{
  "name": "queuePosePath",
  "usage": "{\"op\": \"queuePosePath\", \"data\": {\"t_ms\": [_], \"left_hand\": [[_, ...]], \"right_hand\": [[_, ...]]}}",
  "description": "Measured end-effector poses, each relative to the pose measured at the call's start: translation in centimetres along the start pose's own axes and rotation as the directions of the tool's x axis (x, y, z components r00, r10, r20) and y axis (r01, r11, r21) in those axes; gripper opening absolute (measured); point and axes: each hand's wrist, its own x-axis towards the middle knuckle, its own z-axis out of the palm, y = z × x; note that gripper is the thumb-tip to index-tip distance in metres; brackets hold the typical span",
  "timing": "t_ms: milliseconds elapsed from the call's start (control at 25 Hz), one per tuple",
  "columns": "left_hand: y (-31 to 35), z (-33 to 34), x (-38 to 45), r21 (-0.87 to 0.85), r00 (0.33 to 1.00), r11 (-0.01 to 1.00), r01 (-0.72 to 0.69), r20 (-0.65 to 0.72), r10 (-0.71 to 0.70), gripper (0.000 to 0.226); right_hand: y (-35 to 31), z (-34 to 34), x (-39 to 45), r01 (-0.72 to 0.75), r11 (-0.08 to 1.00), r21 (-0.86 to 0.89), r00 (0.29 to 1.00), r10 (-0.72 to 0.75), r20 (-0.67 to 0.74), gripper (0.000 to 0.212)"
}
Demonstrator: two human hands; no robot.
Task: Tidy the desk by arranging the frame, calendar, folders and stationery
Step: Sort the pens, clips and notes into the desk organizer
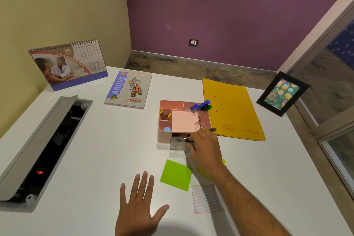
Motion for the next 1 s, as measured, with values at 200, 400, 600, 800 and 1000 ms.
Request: {"op": "queuePosePath", "data": {"t_ms": [200,400,600,800,1000], "left_hand": [[0.1,0.1,0.0,-0.001,1.000,1.000,0.005,-0.006,-0.005,0.093],[0.0,0.1,0.0,0.000,0.997,1.000,-0.032,-0.075,0.031,0.093],[0.1,0.1,0.0,0.016,0.990,0.998,-0.053,-0.130,0.054,0.094],[-0.1,0.6,0.2,0.020,0.993,0.999,-0.032,-0.113,0.034,0.095],[-0.3,0.8,0.8,0.024,0.987,0.999,-0.027,-0.155,0.031,0.096]], "right_hand": [[-0.3,0.0,1.8,0.003,0.998,-0.063,1.000,-0.003,0.006,0.024],[-0.4,0.9,2.6,-0.023,0.999,-0.035,1.000,0.023,0.006,0.023],[-0.6,1.8,1.5,-0.113,0.986,0.119,0.992,0.119,-0.042,0.014],[-0.5,3.1,-2.4,-0.233,0.906,0.354,0.948,0.132,0.288,0.032],[-1.4,3.9,-4.8,-0.179,0.972,0.152,0.857,0.077,0.510,0.077]]}}
